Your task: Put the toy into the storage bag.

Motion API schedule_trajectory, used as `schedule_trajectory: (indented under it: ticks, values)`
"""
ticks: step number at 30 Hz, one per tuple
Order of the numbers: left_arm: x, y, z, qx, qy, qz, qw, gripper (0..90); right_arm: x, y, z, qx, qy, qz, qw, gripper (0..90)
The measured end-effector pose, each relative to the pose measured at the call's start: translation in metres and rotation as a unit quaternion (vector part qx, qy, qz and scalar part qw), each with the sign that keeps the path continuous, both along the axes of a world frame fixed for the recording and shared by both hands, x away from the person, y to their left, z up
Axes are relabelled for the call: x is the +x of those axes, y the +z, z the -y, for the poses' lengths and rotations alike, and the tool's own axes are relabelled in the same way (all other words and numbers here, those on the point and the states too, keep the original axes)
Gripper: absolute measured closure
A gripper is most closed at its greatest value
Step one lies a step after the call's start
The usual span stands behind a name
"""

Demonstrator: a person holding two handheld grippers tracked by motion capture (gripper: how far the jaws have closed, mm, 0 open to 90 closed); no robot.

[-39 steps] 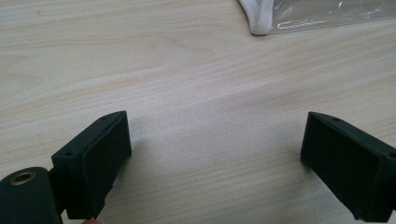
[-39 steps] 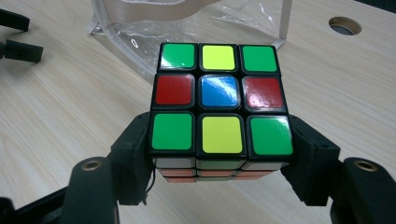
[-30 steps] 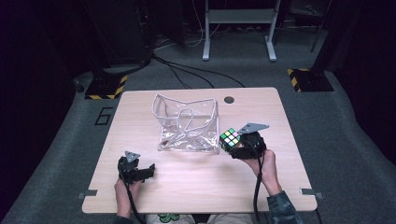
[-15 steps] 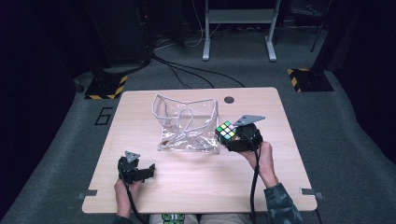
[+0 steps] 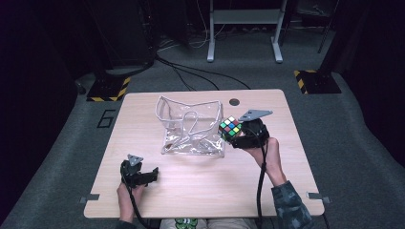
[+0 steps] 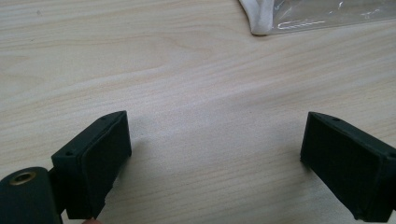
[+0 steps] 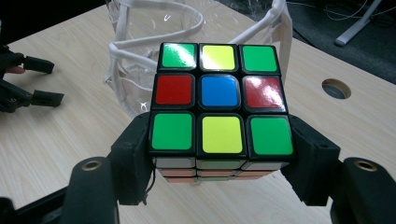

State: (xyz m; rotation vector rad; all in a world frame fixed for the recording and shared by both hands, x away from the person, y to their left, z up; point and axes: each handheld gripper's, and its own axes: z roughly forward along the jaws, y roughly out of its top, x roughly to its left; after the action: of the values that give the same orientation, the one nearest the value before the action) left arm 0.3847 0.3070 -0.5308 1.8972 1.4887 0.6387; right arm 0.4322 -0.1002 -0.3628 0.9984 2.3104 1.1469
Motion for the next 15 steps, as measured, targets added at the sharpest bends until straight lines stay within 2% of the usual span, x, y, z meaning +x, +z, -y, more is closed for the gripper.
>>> schedule_trajectory:
  ticks: [13,15]
  values:
    - [0.000,0.000,0.000,0.001,0.000,0.001,1.0000,8.4,0.014,0.021,-0.008,0.003,0.007,0.009,0.9999,33.7]
    - [0.000,0.000,0.000,0.000,0.001,0.001,1.0000,8.4,0.016,0.023,-0.009,-0.001,0.014,0.024,0.9996,33.7]
